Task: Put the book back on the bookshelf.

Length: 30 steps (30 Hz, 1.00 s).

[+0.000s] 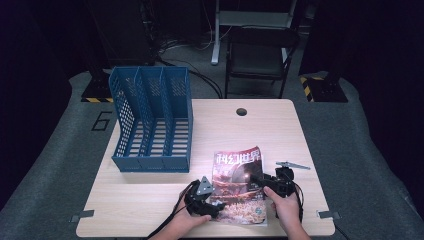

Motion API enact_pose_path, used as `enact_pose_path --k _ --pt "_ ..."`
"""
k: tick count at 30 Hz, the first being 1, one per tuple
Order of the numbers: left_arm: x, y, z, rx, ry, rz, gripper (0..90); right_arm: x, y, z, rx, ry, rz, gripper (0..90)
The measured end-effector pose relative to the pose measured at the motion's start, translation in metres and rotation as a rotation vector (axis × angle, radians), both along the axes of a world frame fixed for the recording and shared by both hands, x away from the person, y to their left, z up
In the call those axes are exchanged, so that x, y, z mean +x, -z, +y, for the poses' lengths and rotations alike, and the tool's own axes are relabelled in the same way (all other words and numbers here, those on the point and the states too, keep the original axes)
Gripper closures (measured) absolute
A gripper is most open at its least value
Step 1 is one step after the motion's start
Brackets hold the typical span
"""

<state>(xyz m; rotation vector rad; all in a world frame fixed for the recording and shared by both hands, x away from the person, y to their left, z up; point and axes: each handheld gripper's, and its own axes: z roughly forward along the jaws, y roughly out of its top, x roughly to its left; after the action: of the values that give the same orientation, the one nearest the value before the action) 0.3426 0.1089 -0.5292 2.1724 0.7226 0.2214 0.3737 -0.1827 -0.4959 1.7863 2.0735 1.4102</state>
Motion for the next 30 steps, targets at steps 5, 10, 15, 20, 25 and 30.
enact_pose_path --k 5,10,15,20,25,30 --pt "0.000 0.000 0.000 -0.001 -0.002 0.001 17.8 0.006 0.005 0.002 -0.026 -0.025 0.011 42.7" --pt "0.000 0.000 0.000 0.000 0.000 -0.001 17.8 0.011 0.009 0.007 -0.054 -0.051 0.016 43.1" --pt "0.000 0.000 0.000 -0.001 -0.003 0.000 17.8 0.011 0.009 0.010 -0.064 -0.062 0.018 43.4" --pt "0.000 0.000 0.000 -0.001 -0.002 0.000 17.8 0.010 0.008 0.011 -0.075 -0.065 0.024 47.1" --pt "0.000 0.000 0.000 0.000 -0.001 0.000 17.8 0.011 0.009 0.007 -0.094 -0.077 0.028 55.5" --pt "0.000 0.000 0.000 0.000 0.000 -0.001 17.8 0.013 0.010 0.004 -0.122 -0.087 0.035 66.0"
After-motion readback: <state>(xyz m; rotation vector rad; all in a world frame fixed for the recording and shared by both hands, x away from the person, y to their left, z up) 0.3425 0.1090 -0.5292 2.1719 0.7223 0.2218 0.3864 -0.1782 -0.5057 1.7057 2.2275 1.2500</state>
